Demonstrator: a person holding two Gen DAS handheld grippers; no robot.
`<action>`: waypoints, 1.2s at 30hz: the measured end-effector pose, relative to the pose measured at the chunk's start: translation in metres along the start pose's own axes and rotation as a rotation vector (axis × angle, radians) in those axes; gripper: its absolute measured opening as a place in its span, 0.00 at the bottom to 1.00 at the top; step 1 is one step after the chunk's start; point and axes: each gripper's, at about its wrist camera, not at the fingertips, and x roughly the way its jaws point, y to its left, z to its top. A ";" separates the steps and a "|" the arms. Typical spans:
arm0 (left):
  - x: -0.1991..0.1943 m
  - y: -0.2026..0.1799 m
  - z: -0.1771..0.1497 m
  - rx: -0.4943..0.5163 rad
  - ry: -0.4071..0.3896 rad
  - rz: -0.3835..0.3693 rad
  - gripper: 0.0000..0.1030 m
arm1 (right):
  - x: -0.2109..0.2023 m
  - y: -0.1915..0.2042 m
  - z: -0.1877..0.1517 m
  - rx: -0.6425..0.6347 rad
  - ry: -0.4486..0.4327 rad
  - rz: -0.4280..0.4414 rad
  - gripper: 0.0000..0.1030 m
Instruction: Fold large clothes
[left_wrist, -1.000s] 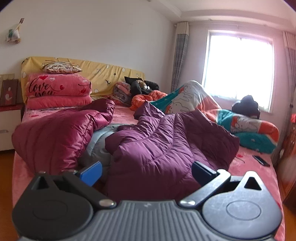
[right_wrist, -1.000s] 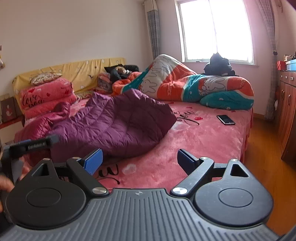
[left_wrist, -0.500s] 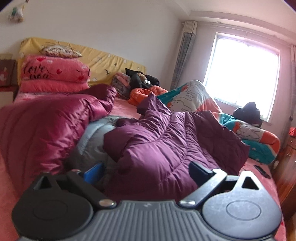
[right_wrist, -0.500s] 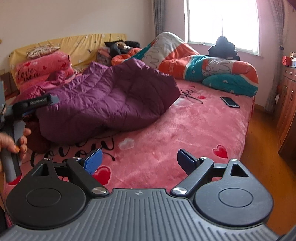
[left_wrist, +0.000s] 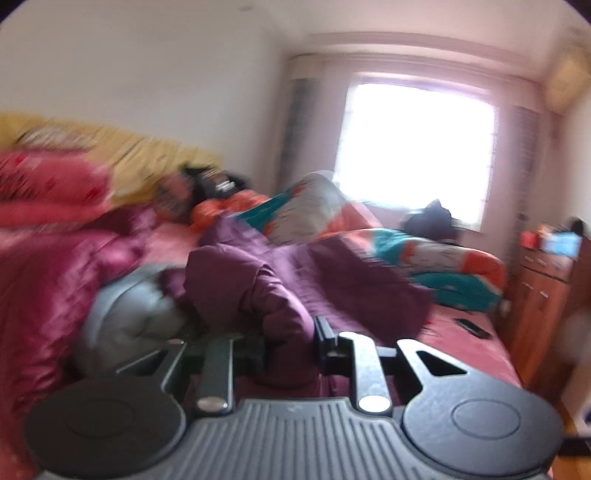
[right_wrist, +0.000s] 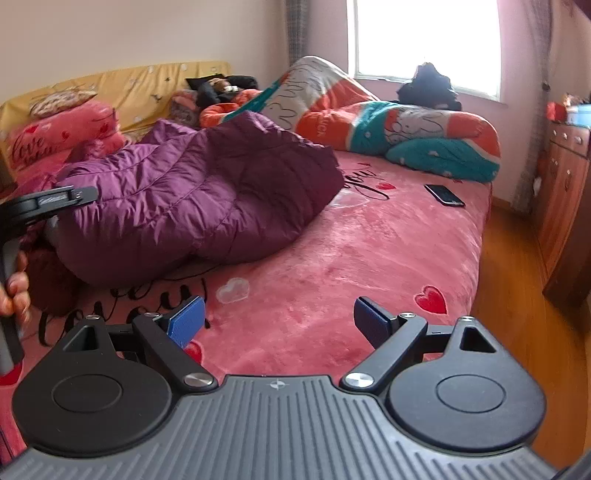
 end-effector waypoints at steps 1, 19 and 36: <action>-0.004 -0.009 -0.001 0.033 -0.007 -0.039 0.18 | -0.002 -0.002 0.000 0.009 -0.002 -0.005 1.00; -0.031 -0.156 -0.094 0.617 0.281 -0.606 0.16 | -0.037 -0.064 0.012 0.276 -0.102 -0.075 1.00; -0.043 -0.162 -0.110 0.801 0.368 -0.630 0.51 | 0.008 0.015 0.021 0.218 -0.072 0.202 1.00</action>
